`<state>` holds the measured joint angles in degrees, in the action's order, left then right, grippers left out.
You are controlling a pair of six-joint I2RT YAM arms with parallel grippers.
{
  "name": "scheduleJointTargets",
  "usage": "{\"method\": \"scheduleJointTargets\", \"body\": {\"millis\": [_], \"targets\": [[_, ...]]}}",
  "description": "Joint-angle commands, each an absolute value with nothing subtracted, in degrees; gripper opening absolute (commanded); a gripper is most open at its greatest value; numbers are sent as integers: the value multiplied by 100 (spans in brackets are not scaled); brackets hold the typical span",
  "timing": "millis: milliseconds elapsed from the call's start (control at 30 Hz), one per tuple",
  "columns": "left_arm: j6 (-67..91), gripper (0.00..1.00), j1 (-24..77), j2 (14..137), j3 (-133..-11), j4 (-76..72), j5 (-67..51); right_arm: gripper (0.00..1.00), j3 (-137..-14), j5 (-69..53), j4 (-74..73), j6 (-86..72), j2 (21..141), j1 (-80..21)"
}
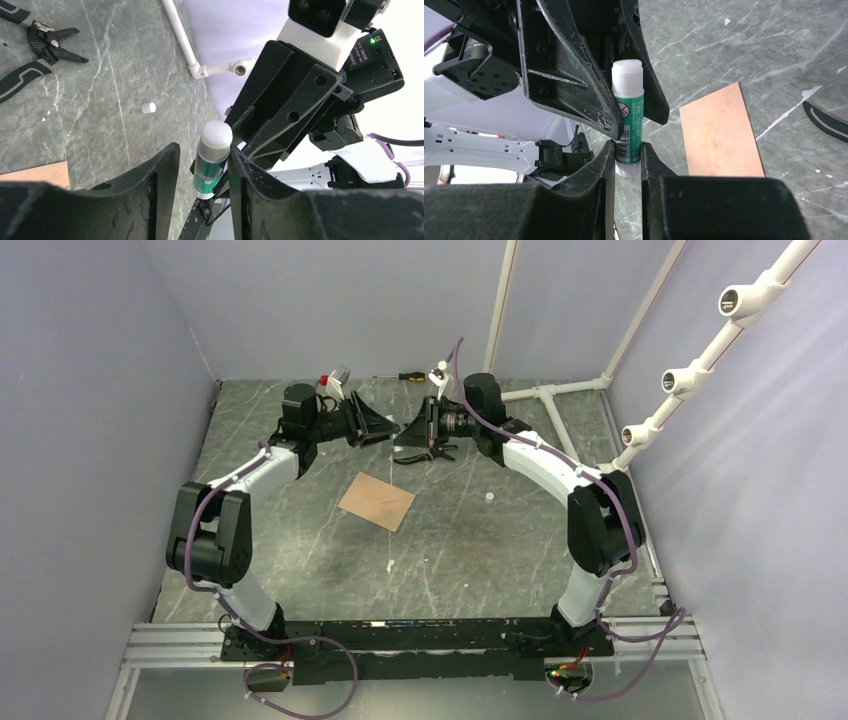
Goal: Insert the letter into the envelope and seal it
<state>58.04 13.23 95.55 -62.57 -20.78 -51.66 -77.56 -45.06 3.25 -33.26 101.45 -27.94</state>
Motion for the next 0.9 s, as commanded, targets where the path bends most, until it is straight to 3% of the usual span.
{"method": "scheduleJointTargets", "body": {"millis": [0,100,133,167,233,300,400,600,867], "targets": [[5854,42,1388,9652,-6371,-2334,-5322,19,-7989,-4720,774,-3443,10061,-2819],[5915,24,1397,9672,-6406,-2439,-5388,19,-7960,-4718,824,-3483,10032,-2821],[5939,11,1403,9672,-6418,-2490,-5395,20,-7944,-4689,826,-3502,10004,-2821],[5963,4,1401,9657,-6423,-2522,-5394,22,-7926,-4643,817,-3509,9972,-2820],[6015,3,1398,9572,-6396,-2693,-5334,34,-7834,-4402,758,-3550,9819,-2821],[5926,2,1397,9428,-6477,-2674,-5207,57,-7624,-4042,769,-3636,9576,-2813],[5625,2,1397,9179,-6686,-2417,-4942,69,-7198,-3624,1286,-4180,9213,-2808],[5887,3,1397,8900,-6986,-2550,-4589,70,-6156,-3629,3937,-6270,9178,-2939],[6958,2,1397,8906,-6881,-3321,-4692,64,-6476,-3350,4626,-6822,9439,-3006]]}}
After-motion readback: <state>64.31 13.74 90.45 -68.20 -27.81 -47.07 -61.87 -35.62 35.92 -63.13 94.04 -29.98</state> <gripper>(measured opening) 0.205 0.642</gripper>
